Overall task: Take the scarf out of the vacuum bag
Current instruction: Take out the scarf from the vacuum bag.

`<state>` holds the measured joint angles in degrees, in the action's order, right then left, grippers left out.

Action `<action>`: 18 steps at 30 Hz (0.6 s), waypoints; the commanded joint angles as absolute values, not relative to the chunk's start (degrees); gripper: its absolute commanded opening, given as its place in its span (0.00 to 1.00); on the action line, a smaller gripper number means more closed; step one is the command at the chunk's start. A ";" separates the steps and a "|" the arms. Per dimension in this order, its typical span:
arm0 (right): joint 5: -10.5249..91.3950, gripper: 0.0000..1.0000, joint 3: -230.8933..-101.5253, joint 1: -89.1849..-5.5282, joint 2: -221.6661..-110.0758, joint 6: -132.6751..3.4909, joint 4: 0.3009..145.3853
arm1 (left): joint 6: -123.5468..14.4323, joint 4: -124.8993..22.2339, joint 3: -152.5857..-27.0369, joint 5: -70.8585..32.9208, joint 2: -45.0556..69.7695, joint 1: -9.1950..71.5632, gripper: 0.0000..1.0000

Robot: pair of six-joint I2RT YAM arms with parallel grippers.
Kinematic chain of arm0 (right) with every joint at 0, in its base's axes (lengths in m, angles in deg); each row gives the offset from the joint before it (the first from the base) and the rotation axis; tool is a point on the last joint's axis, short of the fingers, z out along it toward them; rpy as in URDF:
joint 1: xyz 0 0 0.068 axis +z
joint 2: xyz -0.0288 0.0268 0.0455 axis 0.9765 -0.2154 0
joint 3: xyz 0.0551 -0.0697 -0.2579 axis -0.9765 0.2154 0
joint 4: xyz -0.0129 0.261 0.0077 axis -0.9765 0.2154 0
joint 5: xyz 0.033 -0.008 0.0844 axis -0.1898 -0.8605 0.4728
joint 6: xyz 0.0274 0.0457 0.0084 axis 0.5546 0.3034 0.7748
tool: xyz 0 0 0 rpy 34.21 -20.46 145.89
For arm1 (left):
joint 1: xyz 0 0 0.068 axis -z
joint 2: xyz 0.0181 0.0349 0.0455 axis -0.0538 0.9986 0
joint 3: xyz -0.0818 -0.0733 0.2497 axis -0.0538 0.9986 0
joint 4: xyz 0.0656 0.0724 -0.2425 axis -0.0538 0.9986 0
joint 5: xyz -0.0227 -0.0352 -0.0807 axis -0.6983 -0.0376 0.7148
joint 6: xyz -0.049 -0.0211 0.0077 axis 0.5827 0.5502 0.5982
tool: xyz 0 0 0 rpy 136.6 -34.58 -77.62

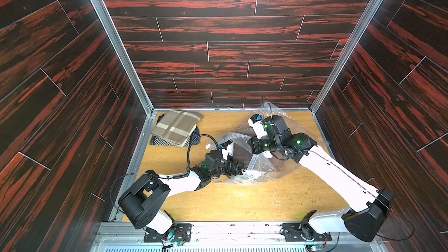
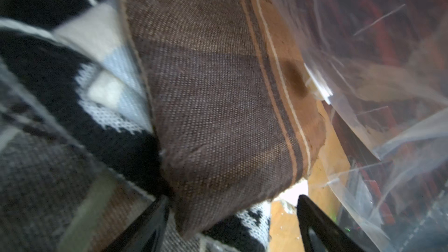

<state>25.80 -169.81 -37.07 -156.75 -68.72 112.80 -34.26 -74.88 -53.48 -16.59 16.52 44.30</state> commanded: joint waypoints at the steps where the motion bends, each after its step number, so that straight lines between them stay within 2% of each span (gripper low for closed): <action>1: 25.14 0.04 -169.12 -36.86 -154.97 -68.83 113.98 | -34.11 -73.70 -54.11 -18.87 14.72 43.69 0.85; 9: 25.67 0.04 -167.44 -36.91 -154.84 -68.19 112.67 | -33.24 -74.43 -55.81 -17.03 18.18 42.63 0.83; 18: 25.35 0.04 -166.24 -36.92 -155.05 -67.96 111.72 | -31.23 -76.72 -58.28 -11.86 22.76 42.53 0.74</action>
